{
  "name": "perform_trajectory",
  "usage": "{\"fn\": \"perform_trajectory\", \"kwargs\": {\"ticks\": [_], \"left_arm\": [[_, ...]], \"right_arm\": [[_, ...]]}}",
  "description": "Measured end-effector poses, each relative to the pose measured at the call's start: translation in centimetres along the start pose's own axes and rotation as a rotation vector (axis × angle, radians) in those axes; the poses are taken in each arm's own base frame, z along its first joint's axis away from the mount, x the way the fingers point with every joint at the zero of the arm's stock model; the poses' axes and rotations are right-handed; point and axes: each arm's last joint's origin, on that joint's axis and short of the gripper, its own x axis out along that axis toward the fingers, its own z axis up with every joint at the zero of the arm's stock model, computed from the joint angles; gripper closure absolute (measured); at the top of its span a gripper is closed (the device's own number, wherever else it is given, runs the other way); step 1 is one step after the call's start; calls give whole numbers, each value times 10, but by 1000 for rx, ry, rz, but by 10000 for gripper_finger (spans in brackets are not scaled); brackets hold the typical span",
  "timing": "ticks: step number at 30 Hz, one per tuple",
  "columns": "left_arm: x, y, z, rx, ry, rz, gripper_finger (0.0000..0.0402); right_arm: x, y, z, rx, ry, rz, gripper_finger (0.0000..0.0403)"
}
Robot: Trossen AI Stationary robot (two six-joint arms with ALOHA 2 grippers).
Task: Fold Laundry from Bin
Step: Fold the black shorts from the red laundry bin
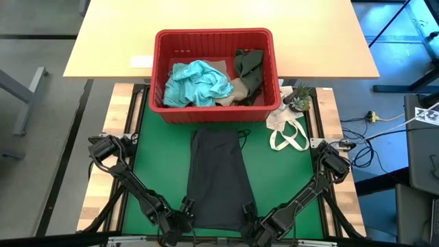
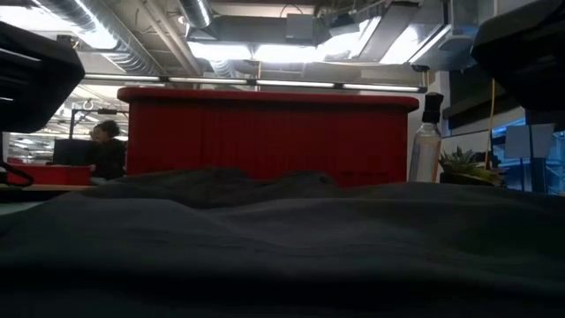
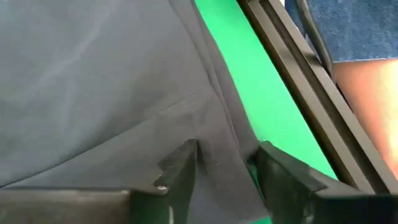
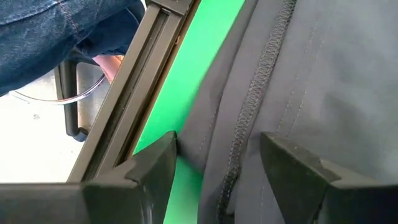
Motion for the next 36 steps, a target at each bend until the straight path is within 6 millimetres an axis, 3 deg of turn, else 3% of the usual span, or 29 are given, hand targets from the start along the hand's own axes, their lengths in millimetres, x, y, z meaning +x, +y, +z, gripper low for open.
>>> {"fn": "perform_trajectory", "kwargs": {"ticks": [5,12,18,23,30,36], "left_arm": [[0,1,0,0,-1,11,308],[0,1,0,-2,0,6,384],[-2,1,1,-29,6,-15,389],[-14,2,3,-41,25,-68,394],[-49,4,17,-119,-39,-110,396],[-80,8,31,-184,-127,-156,395]], "right_arm": [[0,0,0,0,-1,1,211],[0,0,1,27,-11,-3,304],[-6,0,9,82,-14,-12,391],[-26,-1,26,185,-42,6,379],[-54,-3,39,183,0,-10,397],[-77,-4,51,176,13,-14,389]]}}
